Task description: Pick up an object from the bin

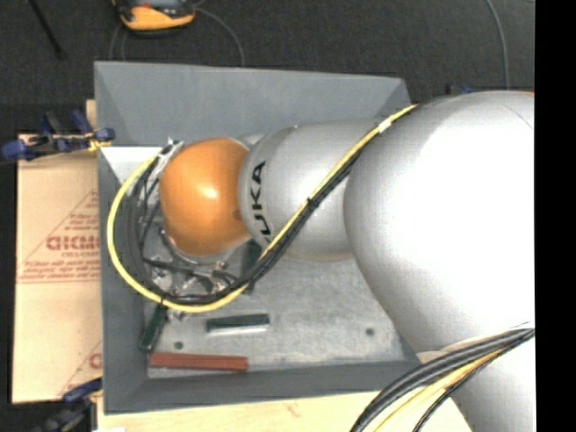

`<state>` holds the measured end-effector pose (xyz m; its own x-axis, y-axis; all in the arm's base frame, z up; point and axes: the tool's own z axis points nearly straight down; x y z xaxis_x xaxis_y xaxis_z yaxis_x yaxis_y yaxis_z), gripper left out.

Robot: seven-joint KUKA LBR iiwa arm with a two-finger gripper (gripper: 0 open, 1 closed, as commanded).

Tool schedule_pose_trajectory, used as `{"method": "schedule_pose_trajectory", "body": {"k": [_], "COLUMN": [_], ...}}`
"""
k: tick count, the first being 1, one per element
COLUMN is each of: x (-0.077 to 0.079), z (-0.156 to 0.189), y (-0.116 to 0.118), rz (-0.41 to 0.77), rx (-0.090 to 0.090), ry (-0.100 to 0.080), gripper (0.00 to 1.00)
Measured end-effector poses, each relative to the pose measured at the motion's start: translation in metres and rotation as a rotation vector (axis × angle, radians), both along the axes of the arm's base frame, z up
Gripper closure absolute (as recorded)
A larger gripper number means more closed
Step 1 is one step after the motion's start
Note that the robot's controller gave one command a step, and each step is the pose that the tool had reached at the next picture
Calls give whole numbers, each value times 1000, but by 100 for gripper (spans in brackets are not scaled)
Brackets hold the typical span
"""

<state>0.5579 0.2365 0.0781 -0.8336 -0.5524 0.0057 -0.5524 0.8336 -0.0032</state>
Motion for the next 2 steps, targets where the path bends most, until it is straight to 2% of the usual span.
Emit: {"method": "schedule_pose_trajectory", "body": {"k": [1,2], "x": [0,-2], "z": [0,124], "y": [0,-12], "rz": [-2,0], "rx": [0,8], "ry": [0,-6], "gripper": [100,100]}}
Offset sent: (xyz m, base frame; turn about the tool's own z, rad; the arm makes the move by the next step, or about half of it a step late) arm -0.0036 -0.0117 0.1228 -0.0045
